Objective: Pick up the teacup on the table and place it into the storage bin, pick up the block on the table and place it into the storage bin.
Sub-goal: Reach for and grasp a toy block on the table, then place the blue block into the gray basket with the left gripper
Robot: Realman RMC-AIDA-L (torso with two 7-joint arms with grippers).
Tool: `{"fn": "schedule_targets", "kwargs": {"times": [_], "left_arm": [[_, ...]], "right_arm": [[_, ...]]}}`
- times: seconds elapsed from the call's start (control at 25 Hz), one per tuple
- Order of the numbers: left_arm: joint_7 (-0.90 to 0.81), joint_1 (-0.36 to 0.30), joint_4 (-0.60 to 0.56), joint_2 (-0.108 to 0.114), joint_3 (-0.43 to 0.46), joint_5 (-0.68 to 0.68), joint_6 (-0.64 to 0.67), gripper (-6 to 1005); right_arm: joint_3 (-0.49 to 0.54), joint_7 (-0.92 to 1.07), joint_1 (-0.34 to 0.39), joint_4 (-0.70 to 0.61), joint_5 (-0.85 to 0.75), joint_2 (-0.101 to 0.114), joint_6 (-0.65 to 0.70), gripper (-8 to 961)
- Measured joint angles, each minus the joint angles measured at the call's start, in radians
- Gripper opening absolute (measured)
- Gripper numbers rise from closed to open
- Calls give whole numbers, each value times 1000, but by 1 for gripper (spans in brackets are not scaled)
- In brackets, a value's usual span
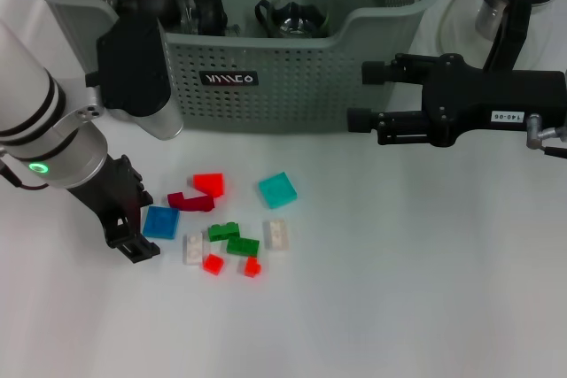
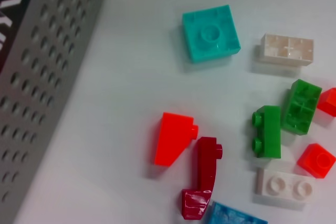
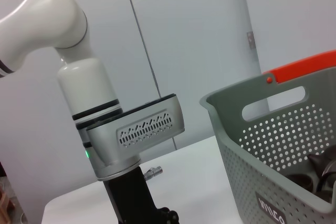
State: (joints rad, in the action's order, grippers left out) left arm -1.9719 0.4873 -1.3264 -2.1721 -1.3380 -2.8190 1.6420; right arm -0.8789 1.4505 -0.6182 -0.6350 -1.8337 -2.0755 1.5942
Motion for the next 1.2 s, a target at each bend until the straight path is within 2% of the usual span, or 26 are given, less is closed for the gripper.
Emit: {"fn": "schedule_targets", "kwargs": {"times": [0.72, 0.92, 1.2], "left_arm": [[-27, 7, 3, 0, -36, -2, -15, 631], [-32, 8, 4, 0, -37, -6, -18, 404], [-41, 8, 4, 0, -46, -8, -26, 412]], "right_arm": [[0, -2, 1, 0, -1, 0, 0, 851], [0, -4, 4, 0, 0, 1, 0, 850], [0, -5, 8, 0, 1, 2, 4, 850]]}}
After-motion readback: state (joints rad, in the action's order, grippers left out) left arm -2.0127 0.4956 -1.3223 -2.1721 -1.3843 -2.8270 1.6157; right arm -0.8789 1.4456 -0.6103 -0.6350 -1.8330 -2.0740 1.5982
